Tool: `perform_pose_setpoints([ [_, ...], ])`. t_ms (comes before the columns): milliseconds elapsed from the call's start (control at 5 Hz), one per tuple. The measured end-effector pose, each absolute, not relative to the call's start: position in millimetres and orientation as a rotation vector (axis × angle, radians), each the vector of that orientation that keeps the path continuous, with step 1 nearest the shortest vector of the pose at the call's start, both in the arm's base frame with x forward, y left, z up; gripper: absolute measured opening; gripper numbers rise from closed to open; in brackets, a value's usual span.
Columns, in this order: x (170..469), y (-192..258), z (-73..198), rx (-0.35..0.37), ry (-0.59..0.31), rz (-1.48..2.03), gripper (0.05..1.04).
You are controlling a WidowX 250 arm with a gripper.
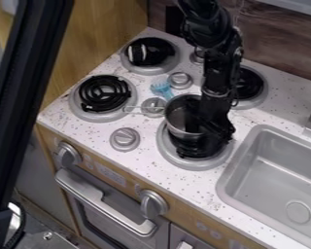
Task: Switch pot to next burner
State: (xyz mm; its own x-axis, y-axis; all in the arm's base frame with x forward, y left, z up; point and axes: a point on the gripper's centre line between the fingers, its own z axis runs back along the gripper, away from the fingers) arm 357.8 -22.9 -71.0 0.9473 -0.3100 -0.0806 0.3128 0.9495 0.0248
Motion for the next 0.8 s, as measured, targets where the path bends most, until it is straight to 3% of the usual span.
perform_pose_setpoints([
  [400,361.4,-31.9,-55.8,0.119,0.021,-0.235,0.172],
  [600,370.6,-31.8,-13.2,0.086,-0.014,-0.019,0.083],
  [800,378.9,-2.4,-10.4,0.034,0.008,0.195,0.073],
])
